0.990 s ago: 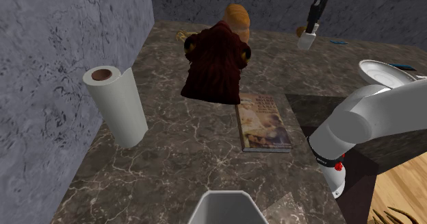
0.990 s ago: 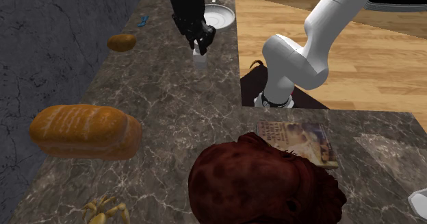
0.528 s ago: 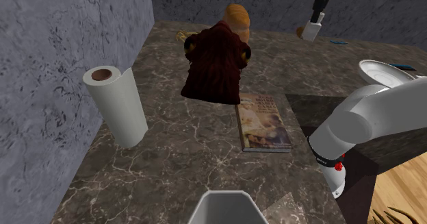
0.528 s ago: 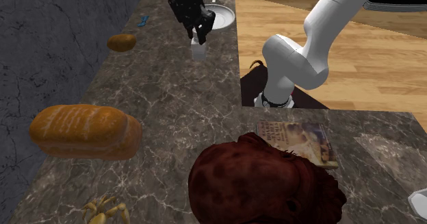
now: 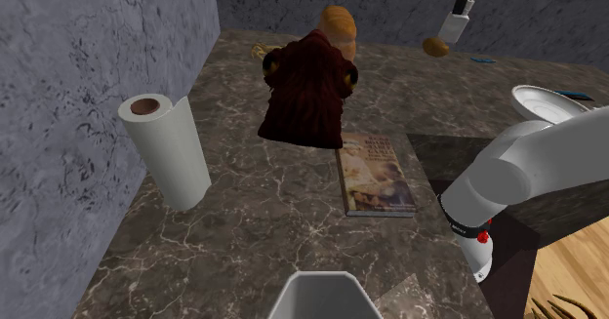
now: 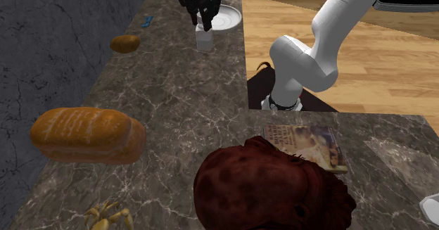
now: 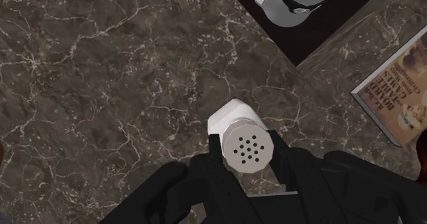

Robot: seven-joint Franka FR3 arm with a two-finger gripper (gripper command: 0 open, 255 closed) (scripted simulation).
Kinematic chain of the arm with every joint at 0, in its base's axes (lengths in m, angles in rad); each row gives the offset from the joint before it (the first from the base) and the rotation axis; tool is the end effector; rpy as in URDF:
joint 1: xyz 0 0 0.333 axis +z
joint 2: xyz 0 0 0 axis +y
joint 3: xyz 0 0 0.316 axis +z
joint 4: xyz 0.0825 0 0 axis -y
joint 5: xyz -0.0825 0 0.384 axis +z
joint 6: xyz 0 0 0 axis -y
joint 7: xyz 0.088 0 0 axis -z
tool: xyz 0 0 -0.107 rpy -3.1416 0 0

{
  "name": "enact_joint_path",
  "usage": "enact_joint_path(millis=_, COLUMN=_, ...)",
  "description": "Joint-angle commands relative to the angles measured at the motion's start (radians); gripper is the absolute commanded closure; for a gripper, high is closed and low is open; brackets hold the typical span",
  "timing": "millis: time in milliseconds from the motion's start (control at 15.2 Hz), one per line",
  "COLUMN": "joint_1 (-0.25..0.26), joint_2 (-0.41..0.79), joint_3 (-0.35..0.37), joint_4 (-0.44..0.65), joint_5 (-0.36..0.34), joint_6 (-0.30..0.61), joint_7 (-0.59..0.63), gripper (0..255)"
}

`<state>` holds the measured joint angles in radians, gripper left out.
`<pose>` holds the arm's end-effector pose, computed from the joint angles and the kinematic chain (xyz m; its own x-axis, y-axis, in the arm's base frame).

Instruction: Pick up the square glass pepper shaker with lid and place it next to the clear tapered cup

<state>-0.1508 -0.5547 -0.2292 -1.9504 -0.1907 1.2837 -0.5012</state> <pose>0.3039 -0.1788 0.6699 0.9829 0.1180 -0.1415 0.1192 -0.9929 0.0002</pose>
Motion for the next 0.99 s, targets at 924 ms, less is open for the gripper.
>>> enact_joint_path(millis=924, joint_1=0.021, joint_2=-0.129, joint_3=0.156, joint_4=0.016, joint_5=0.092, joint_6=-0.166, joint_7=0.161, gripper=255)
